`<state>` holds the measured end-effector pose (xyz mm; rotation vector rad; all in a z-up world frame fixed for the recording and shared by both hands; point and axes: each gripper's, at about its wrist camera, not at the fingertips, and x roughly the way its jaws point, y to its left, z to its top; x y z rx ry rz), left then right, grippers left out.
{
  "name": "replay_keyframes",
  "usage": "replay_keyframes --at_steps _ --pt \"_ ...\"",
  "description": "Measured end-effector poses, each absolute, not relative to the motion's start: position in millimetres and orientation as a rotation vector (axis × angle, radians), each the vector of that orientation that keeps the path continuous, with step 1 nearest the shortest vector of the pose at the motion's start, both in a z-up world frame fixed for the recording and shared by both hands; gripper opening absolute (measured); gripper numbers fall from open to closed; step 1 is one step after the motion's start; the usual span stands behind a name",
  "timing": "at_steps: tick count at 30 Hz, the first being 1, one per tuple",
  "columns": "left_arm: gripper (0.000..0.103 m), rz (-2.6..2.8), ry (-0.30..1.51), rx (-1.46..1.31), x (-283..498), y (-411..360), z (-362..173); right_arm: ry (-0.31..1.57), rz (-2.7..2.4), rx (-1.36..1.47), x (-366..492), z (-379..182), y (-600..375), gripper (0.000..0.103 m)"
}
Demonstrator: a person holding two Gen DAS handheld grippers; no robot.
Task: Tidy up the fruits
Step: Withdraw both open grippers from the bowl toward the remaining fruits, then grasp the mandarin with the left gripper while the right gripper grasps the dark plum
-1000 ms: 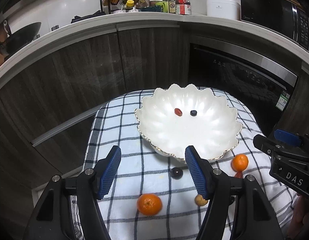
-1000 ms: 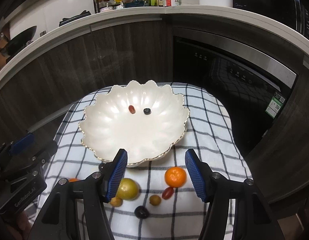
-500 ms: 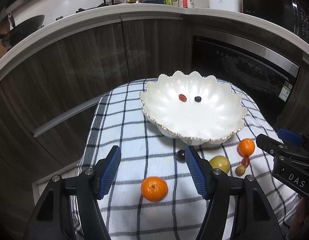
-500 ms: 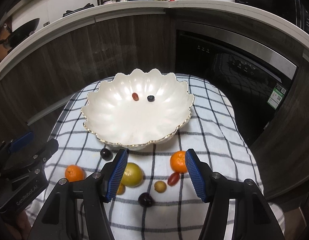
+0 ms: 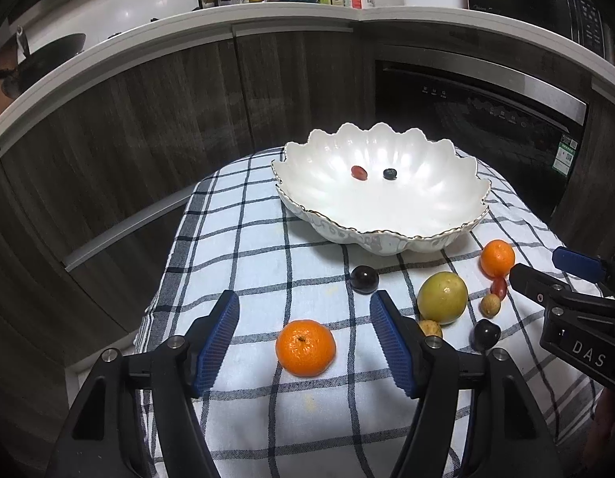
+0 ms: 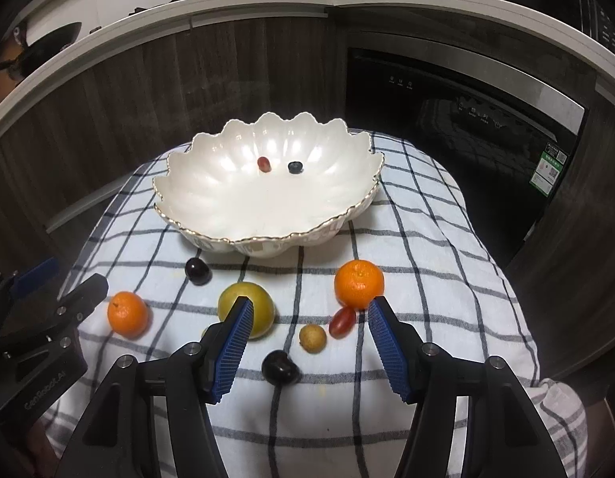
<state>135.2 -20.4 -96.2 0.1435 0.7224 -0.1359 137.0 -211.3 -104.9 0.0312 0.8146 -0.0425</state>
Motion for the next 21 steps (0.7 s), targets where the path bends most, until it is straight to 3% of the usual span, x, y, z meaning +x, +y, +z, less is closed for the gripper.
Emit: replay_keyframes --at_steps 21 --pt "0.069 -0.111 0.779 0.158 140 -17 -142 0.857 0.022 -0.019 132 -144 -195 0.061"
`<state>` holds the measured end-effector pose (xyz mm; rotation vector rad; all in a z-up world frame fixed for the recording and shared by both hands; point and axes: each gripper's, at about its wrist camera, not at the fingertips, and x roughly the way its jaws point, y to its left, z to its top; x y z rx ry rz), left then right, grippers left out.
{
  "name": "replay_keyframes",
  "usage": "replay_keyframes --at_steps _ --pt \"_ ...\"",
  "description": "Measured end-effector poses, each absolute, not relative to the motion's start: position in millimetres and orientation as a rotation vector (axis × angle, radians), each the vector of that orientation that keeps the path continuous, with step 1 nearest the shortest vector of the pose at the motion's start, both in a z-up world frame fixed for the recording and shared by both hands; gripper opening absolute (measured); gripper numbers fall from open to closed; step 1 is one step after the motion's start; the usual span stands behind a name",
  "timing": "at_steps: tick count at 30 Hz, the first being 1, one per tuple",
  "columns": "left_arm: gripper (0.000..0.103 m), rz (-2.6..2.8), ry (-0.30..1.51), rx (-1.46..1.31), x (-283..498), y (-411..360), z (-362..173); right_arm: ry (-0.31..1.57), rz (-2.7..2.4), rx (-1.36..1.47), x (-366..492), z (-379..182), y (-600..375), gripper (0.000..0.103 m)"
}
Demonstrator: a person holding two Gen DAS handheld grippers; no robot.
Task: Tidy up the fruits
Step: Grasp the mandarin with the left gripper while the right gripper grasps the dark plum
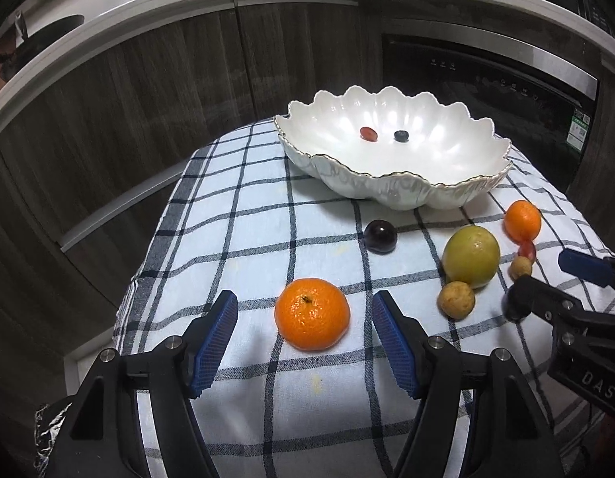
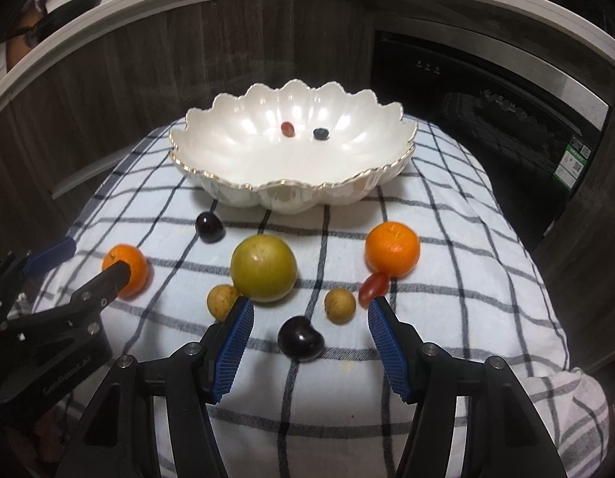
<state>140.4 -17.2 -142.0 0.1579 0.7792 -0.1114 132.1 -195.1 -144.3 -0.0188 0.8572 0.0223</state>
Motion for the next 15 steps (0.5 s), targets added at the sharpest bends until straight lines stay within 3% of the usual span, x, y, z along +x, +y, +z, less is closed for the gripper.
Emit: replay_keyframes --at_steps 15 --pt "0.067 -0.089 0.807 0.161 153 -14 -159 0.907 0.036 -0.019 137 -166 -194 0.061"
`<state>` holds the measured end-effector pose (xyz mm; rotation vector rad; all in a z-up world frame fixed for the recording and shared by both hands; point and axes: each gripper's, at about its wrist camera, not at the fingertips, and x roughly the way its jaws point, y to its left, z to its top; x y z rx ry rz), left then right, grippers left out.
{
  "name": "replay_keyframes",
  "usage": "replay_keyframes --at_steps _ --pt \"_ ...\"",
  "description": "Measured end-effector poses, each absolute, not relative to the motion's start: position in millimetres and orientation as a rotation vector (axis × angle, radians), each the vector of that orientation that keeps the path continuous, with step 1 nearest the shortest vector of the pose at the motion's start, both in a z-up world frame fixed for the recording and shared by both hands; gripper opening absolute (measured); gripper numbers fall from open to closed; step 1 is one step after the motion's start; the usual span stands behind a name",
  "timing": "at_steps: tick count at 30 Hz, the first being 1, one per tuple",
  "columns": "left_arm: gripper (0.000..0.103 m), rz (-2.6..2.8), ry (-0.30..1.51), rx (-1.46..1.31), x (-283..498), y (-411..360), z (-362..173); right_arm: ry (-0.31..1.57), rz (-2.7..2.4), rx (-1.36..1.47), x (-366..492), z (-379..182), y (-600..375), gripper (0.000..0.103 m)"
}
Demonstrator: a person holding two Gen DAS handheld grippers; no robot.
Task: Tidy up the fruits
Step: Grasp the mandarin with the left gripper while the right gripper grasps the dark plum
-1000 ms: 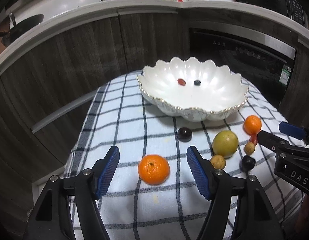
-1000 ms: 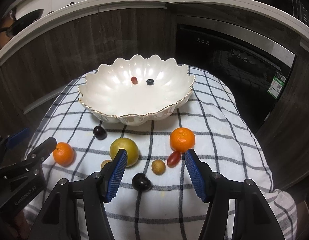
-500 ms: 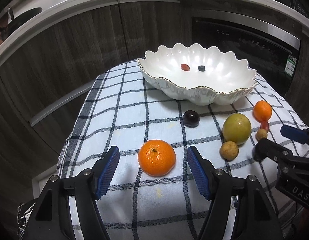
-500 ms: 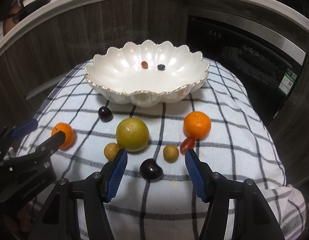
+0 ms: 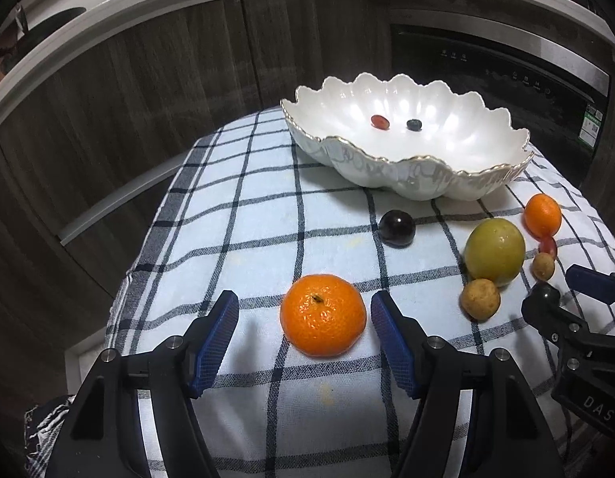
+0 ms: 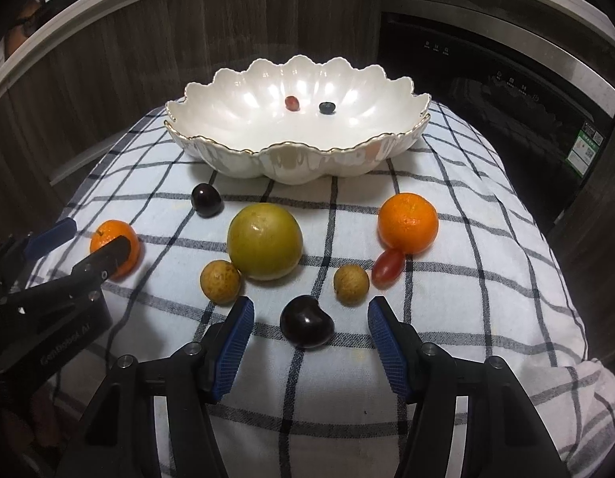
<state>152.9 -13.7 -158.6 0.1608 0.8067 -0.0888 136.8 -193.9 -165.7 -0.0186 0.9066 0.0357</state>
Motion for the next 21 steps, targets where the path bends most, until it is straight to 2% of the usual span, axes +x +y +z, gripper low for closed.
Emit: replay_keyframes --at_steps 9,11,17,21 --pt "0.058 -0.11 0.845 0.164 158 -18 -169 0.922 0.035 -0.016 139 -174 -194 0.06" --pt "0.05 -0.117 0.854 0.164 159 -18 -171 0.921 0.037 -0.018 139 -174 -194 0.059" --pt "0.047 -0.126 0.859 0.16 160 -19 -171 0.945 0.062 -0.015 140 -179 -192 0.035" --pt "0.047 -0.127 0.859 0.164 160 -19 -170 0.94 0.063 -0.022 140 -179 -191 0.03"
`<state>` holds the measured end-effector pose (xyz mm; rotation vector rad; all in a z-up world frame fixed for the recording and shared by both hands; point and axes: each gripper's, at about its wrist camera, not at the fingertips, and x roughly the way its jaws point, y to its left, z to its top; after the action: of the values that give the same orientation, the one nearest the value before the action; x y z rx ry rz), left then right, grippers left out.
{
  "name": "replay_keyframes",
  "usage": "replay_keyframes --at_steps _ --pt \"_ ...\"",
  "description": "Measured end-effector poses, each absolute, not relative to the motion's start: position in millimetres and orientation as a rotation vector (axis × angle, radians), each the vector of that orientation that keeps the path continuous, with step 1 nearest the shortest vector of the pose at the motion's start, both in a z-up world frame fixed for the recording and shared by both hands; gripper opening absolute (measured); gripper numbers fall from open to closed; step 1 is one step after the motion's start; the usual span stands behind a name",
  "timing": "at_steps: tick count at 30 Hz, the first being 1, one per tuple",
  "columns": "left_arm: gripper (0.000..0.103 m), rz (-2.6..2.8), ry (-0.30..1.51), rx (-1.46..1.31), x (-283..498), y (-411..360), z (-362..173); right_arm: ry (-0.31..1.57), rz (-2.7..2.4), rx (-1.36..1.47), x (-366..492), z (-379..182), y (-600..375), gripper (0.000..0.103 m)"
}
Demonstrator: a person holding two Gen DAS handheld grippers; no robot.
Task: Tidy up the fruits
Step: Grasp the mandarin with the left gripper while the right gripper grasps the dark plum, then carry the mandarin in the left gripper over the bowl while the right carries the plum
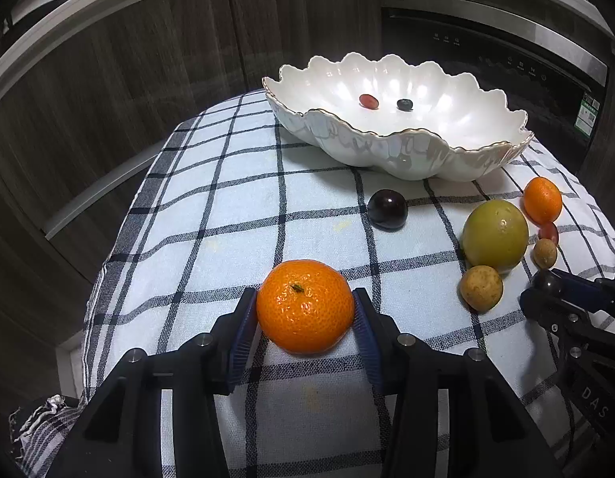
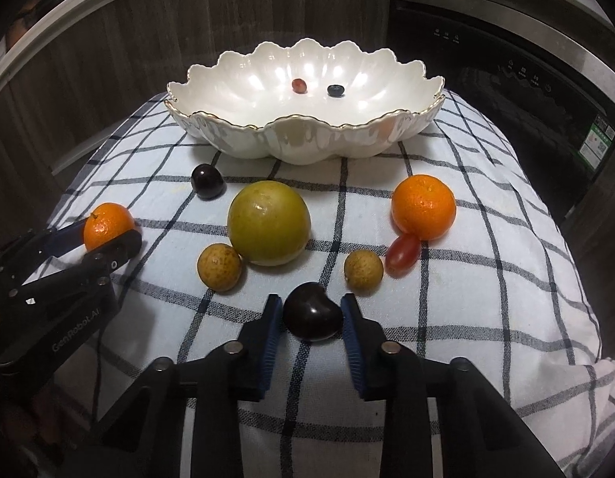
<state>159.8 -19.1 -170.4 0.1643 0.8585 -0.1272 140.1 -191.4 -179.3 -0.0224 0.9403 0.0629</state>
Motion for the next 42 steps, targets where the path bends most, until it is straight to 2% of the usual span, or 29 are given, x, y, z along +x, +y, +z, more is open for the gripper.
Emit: replay_keyframes --at_steps 19,42 --pt "0.046 -0.126 0.84 0.159 149 -19 -151 0.889 0.042 -0.037 141 -163 -196 0.03" --pt "0.046 -0.123 0.798 0.117 156 -27 -104 0.795 0.04 -0.001 152 -108 -208 0.03"
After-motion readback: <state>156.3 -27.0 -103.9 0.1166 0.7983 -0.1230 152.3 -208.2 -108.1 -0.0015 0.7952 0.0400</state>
